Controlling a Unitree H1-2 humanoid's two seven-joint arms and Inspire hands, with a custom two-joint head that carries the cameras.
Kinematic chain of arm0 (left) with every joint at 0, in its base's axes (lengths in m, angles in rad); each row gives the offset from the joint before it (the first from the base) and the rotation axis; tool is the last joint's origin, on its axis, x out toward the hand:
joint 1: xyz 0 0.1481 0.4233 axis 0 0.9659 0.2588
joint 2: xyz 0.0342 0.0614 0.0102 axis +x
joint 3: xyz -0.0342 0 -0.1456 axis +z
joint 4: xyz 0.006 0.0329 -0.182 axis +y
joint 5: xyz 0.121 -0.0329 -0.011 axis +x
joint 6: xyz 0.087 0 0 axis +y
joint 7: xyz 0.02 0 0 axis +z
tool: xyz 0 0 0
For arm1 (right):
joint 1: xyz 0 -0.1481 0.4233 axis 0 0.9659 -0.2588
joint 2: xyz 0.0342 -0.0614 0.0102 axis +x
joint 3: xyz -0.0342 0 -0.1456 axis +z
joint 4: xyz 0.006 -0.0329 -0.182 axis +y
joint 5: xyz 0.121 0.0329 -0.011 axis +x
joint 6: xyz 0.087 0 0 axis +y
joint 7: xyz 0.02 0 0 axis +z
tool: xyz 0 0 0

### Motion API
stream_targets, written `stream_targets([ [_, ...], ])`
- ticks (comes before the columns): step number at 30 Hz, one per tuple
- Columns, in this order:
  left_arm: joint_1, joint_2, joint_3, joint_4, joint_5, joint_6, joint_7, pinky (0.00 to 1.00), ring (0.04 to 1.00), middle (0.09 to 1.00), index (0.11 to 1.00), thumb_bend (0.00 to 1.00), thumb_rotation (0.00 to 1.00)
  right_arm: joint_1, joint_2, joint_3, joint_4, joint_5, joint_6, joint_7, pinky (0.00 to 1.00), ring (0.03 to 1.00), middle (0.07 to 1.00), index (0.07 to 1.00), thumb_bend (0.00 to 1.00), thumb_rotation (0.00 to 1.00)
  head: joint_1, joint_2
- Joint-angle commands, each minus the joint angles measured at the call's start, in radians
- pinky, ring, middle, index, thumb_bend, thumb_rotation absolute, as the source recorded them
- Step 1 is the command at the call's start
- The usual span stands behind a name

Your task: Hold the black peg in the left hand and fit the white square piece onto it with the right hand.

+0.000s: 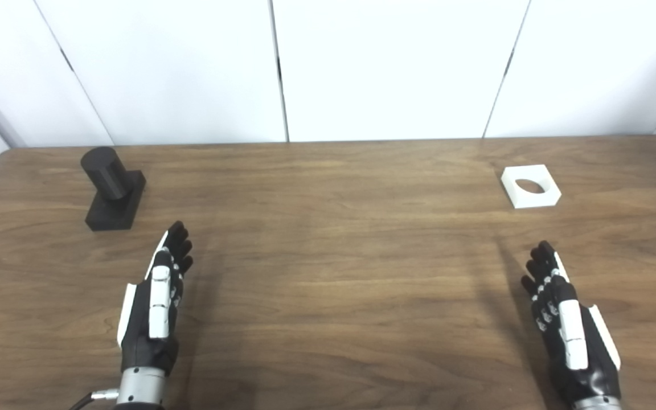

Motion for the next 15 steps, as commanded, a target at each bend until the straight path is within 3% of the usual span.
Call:
stream_targets([
  [1,0.15,-0.001,-0.003,-0.008,0.013,-0.071,0.007,0.98,0.971,0.969,0.957,0.52,1.0,-0.043,0.022,0.002,-0.054,0.013,0.027,-0.006,1.0,1.0,1.0,1.0,0.56,1.0,0.0,0.001],
  [7,0.149,0.0,-0.003,0.002,0.012,-0.088,0.005,0.98,0.967,0.966,0.949,0.51,1.0,-0.06,0.02,0.001,-0.024,0.003,0.051,-0.014,1.0,1.0,1.0,1.0,0.51,1.0,-0.002,-0.001],
  [15,0.135,0.004,-0.001,0.034,0.011,-0.112,0.003,0.98,0.971,0.967,0.951,0.49,1.0,-0.069,0.022,-0.003,0.024,-0.001,-0.026,-0.012,1.0,1.0,1.0,1.0,0.52,1.0,-0.006,-0.019],
])
